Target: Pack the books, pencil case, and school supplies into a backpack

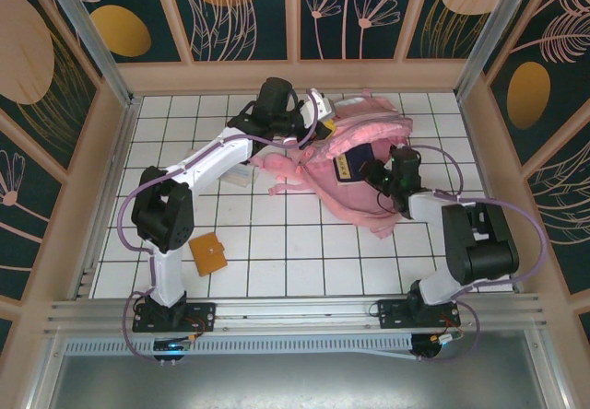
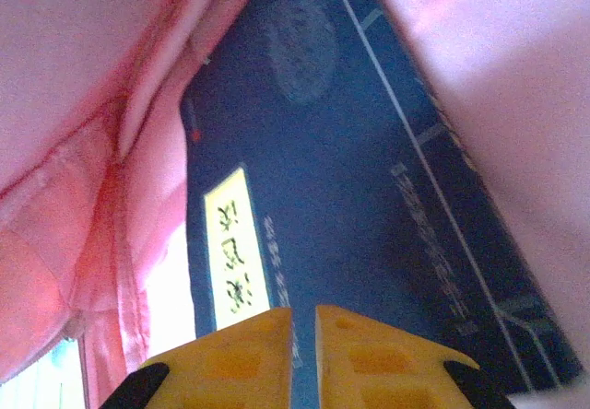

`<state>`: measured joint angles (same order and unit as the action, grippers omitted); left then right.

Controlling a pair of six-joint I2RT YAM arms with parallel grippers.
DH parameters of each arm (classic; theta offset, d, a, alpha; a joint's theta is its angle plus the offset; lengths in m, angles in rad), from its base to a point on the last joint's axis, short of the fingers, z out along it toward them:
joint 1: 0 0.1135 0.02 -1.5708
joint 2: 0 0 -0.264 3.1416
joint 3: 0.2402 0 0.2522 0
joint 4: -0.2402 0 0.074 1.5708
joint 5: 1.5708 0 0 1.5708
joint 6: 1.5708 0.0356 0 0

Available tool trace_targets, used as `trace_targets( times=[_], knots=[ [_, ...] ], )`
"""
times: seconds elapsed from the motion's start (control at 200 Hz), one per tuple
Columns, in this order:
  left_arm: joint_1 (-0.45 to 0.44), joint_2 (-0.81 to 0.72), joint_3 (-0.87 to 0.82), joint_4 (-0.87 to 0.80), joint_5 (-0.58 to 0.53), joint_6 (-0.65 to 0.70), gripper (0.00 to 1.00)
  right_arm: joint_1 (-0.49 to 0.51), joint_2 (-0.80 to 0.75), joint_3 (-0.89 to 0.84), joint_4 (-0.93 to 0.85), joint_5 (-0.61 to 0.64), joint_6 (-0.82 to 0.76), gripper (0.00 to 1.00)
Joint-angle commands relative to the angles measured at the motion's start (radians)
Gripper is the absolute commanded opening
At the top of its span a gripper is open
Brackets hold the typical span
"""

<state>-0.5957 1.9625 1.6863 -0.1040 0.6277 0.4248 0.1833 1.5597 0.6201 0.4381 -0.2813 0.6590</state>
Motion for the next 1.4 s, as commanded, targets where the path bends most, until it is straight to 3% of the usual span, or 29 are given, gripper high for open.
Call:
trace_targets(
  times=[0.0,0.15,0.33,0.5,0.696,0.946,1.216,1.396],
  knots=[
    [-0.001,-0.061,-0.003,0.107,0.063,0.017,0.00,-0.001,0.058,0.053,0.100,-0.019,-0.026,0.14],
    [-0.001,-0.067,0.004,0.086,0.050,0.028,0.00,-0.002,-0.048,0.106,-0.172,0.064,0.100,0.38],
    [-0.001,-0.070,0.006,0.073,0.046,0.027,0.00,-0.020,-0.224,0.023,-0.296,0.102,0.113,0.46],
    [-0.002,-0.087,-0.014,0.086,0.047,0.008,0.00,-0.035,-0.208,-0.066,-0.219,0.062,0.112,0.46],
    [-0.002,-0.092,-0.018,0.092,0.052,-0.001,0.00,-0.028,-0.097,-0.090,-0.056,0.039,0.093,0.44],
    [-0.001,-0.112,-0.069,0.149,0.066,-0.018,0.00,-0.004,0.037,-0.086,0.185,-0.010,0.093,0.16],
    [-0.002,-0.103,-0.056,0.117,0.070,-0.001,0.00,0.015,0.160,-0.059,0.382,-0.057,0.101,0.12],
    [-0.002,-0.104,-0.061,0.117,0.084,-0.001,0.00,0.016,0.218,0.010,0.365,0.002,0.063,0.12]
  ],
)
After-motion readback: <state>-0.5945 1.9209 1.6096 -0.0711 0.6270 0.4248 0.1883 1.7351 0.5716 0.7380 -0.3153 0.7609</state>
